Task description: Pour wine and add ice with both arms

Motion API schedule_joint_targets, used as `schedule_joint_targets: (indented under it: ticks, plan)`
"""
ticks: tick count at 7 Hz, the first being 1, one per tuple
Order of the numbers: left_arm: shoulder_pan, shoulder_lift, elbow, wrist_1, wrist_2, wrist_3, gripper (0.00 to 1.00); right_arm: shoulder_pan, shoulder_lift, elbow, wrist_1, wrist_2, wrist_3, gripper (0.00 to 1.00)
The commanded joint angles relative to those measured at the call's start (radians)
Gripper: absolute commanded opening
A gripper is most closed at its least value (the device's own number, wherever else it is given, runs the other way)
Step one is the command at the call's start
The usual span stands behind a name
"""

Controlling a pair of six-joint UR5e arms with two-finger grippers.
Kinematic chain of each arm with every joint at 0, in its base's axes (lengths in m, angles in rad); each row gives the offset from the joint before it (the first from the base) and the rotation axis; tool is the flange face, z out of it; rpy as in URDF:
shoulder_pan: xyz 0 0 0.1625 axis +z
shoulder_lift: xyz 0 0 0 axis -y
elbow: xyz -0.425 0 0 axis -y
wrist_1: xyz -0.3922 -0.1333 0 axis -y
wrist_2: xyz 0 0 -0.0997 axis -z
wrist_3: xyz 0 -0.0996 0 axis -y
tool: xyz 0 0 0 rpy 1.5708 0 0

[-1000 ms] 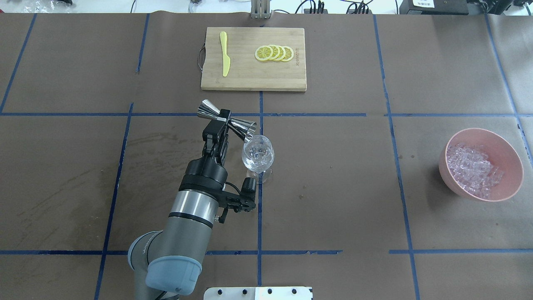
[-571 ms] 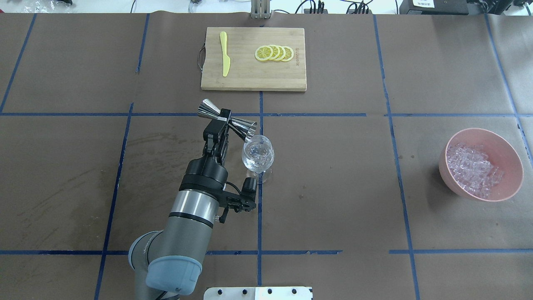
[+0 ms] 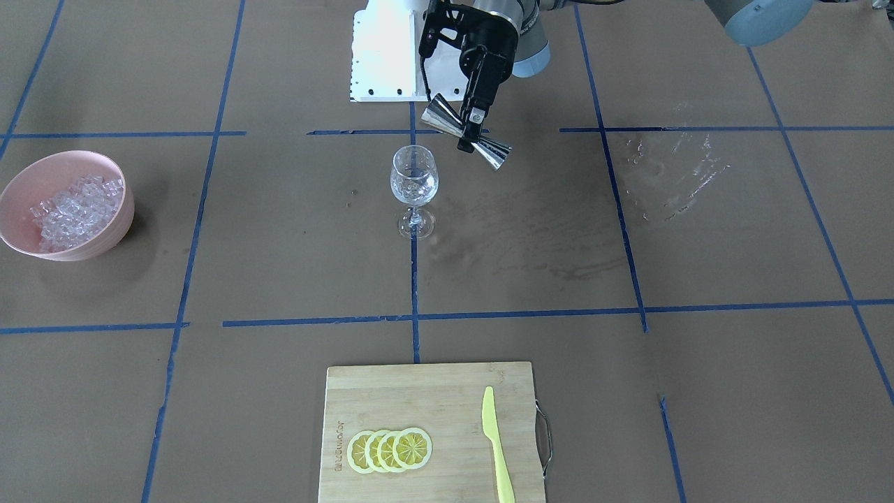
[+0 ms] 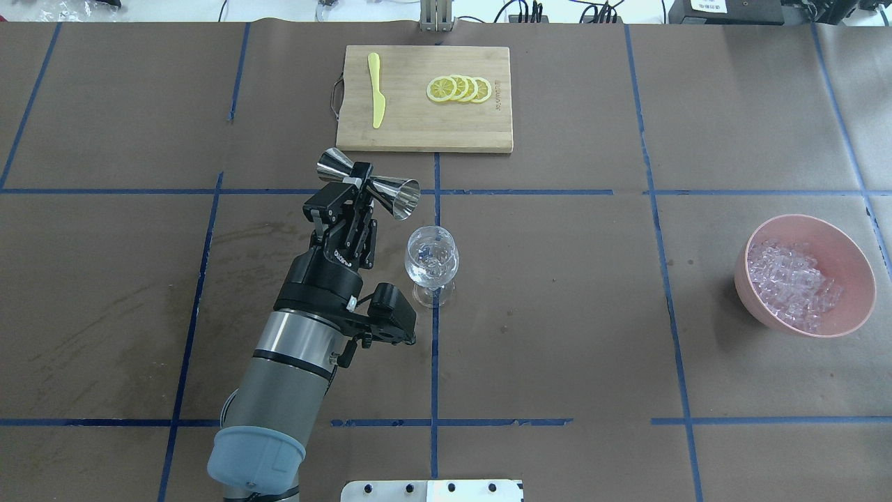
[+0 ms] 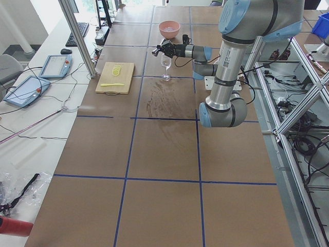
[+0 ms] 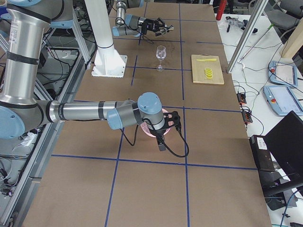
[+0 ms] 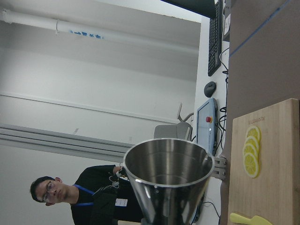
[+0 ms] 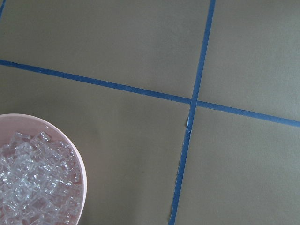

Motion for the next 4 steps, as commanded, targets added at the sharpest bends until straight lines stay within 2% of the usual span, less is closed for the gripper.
schedule_joint_targets:
  ticks: [1,3,4]
  plan:
    - [-0.006,0.043,-0.004,-0.122,-0.013,-0.060,0.00,0.000,0.002,0.003,0.001,0.000,0.000,1.00]
    - [-0.005,0.178,-0.027,-0.267,-0.033,-0.053,0.00,-0.002,0.005,0.004,-0.001,0.000,0.000,1.00]
    - [-0.005,0.232,-0.043,-0.326,-0.081,-0.056,0.00,0.000,0.006,0.003,-0.001,0.000,0.000,1.00]
